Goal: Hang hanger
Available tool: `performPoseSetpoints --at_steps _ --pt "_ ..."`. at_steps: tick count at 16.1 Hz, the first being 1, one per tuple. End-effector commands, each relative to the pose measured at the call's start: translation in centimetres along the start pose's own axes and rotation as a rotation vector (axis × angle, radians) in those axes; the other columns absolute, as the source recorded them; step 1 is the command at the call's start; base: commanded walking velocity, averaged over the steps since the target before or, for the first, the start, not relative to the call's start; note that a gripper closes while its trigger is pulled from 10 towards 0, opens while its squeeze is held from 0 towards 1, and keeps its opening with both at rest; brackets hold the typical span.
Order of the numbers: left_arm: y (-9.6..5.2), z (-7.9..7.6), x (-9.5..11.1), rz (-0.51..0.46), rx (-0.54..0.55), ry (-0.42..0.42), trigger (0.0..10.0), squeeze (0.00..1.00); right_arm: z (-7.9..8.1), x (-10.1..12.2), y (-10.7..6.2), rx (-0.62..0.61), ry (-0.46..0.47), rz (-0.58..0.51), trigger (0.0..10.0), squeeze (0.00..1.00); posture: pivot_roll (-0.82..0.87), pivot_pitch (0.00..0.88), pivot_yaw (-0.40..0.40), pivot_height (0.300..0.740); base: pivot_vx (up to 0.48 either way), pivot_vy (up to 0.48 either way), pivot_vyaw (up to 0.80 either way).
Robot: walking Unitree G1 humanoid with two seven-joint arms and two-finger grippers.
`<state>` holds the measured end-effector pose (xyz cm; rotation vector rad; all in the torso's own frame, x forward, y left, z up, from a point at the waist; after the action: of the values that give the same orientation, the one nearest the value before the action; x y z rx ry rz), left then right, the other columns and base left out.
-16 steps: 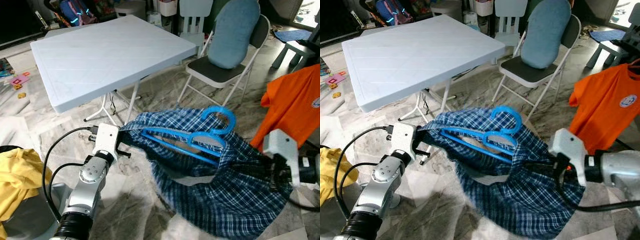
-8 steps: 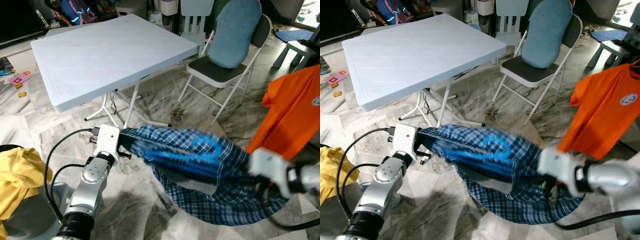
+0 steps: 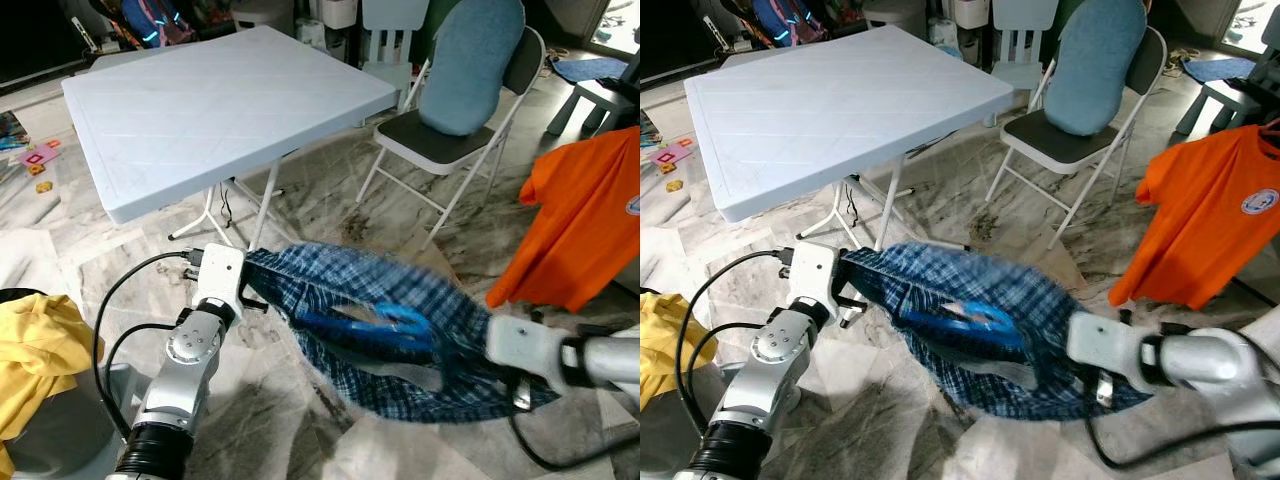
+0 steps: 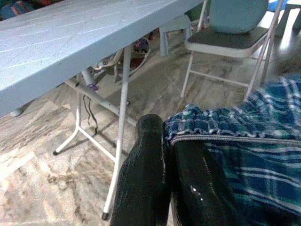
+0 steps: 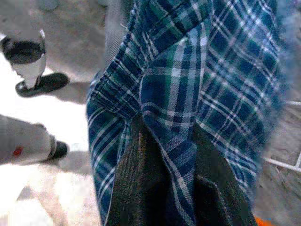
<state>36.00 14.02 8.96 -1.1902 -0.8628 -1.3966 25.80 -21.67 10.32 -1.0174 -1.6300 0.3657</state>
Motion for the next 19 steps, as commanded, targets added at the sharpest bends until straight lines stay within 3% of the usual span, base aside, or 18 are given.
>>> performPoseSetpoints --at_steps 1,3,4,6,8,10,12,13,15,16,17,18,19 --pt "-0.3 2.6 -0.8 0.035 0.091 0.012 0.0 0.00 -0.3 0.0 -1.9 0.024 0.007 0.004 10.0 0.00 -0.21 0.051 0.059 0.740 0.000 0.000 0.00" --pt "-0.3 2.6 -0.9 0.040 0.090 0.010 0.0 0.00 -0.6 0.3 -3.8 0.045 0.026 -0.001 10.0 0.00 -0.21 0.052 0.060 0.740 0.000 0.000 0.00" --pt "-0.2 2.4 -1.1 0.049 0.074 0.007 0.0 0.00 -1.5 0.5 -5.5 0.025 0.031 -0.005 10.0 0.00 -0.22 0.052 0.065 0.740 0.000 0.000 0.00" --pt "-0.1 1.4 -1.8 0.084 0.026 0.009 0.0 0.00 -3.9 1.7 -7.1 -0.076 0.013 -0.041 10.0 0.00 -0.23 0.052 0.071 0.740 0.000 0.000 0.00" --pt "-0.2 0.4 -2.6 0.127 -0.026 0.016 0.0 0.00 -4.7 3.4 -7.2 -0.110 -0.017 -0.099 10.0 0.00 -0.23 0.050 0.073 0.740 0.000 0.000 0.00" --pt "-0.4 -0.4 -3.5 0.166 -0.075 0.042 0.0 0.00 -4.2 5.5 -6.5 -0.084 -0.044 -0.177 10.0 0.00 -0.23 0.047 0.073 0.740 0.000 0.000 0.00" --pt "-0.6 -0.4 -3.9 0.186 -0.076 0.045 0.0 0.00 -3.6 6.8 -6.3 -0.038 -0.034 -0.234 10.0 0.00 -0.22 0.043 0.067 0.740 0.000 0.000 0.00" --pt "-0.7 -0.4 -4.3 0.201 -0.083 0.042 0.0 0.00 -3.8 8.1 -6.6 -0.025 -0.007 -0.306 10.0 0.00 -0.22 0.042 0.064 0.740 0.000 0.000 0.00" --pt "-0.7 -1.2 -4.2 0.199 -0.110 0.027 0.0 0.00 -4.8 8.7 -6.7 -0.060 0.011 -0.337 10.0 0.00 -0.22 0.037 0.062 0.740 0.000 0.000 0.00" --pt "-0.7 -1.6 -4.0 0.186 -0.113 0.010 2.3 0.00 -5.3 8.2 -6.4 -0.092 0.017 -0.315 10.0 0.00 -0.22 0.036 0.062 0.740 0.000 0.000 0.00" --pt "-0.6 -1.6 -3.8 0.183 -0.100 -0.005 9.0 0.00 -5.4 8.0 -6.0 -0.110 0.022 -0.308 10.0 0.00 -0.22 0.035 0.062 0.740 0.000 0.000 0.00" --pt "-0.6 -1.6 -3.8 0.184 -0.085 -0.013 9.0 0.00 -5.4 8.0 -5.7 -0.118 0.028 -0.308 10.0 0.00 -0.22 0.034 0.064 0.740 0.000 0.000 0.00" --pt "-0.6 -1.9 -3.6 0.169 -0.079 -0.040 10.0 0.00 -5.1 8.0 -4.8 -0.129 0.006 -0.297 10.0 0.00 -0.22 0.034 0.067 0.740 0.000 0.000 0.00"
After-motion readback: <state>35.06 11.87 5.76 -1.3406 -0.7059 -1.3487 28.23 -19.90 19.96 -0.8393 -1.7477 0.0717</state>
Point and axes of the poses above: a point about 5 cm out from each wrist's last joint towards the gripper, its own y axis pointing out of the wrist towards the gripper, its own x axis along the axis of the wrist's last joint, z = x × y, the point moved 5 cm from there along y, pointing out of the wrist towards the gripper, and after that the axes turned 5 degrees about y, right-handed, at the moved point
